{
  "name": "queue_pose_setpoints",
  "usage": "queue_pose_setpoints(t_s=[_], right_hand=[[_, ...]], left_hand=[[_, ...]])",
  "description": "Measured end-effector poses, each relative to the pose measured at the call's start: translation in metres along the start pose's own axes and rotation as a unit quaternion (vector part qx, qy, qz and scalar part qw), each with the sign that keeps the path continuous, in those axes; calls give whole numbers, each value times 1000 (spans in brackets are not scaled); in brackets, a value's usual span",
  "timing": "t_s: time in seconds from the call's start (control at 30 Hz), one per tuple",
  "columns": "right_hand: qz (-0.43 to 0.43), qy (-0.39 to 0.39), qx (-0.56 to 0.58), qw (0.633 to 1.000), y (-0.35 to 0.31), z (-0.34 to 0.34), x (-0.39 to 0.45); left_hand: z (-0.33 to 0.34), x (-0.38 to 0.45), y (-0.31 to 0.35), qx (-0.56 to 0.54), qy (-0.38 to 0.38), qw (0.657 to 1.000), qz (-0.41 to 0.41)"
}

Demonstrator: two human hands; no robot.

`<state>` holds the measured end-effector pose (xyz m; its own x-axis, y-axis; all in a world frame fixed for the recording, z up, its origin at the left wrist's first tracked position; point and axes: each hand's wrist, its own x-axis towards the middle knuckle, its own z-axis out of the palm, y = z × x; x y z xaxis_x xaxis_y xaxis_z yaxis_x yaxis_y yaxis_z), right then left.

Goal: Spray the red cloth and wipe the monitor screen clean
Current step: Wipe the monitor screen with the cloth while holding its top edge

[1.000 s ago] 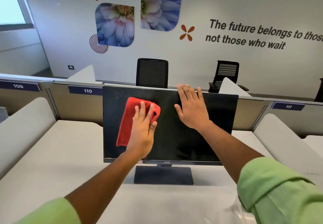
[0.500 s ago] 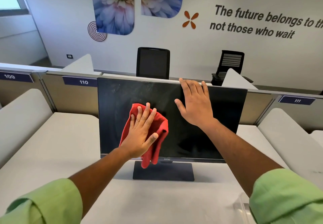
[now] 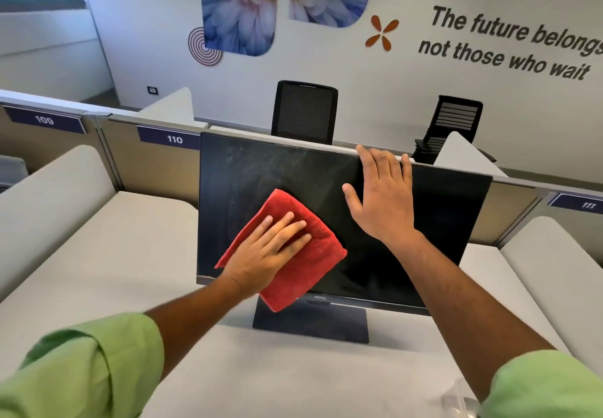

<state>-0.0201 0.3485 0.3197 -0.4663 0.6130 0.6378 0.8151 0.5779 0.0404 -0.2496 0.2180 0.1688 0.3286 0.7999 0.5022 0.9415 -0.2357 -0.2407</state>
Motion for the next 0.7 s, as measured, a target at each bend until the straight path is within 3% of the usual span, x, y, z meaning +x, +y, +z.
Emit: queue_pose_setpoints(t_s=[0.13,0.23,0.7], right_hand=[[8,6,4,1000,-5,1,0],[19,8,22,1000,-5,0,1],[40,26,84,995,-7,2,2]], left_hand=[[16,2,40,-18,0,991,-134],[16,23,46,-8,2,985,-172],[-9,83,15,7,70,991,-115]])
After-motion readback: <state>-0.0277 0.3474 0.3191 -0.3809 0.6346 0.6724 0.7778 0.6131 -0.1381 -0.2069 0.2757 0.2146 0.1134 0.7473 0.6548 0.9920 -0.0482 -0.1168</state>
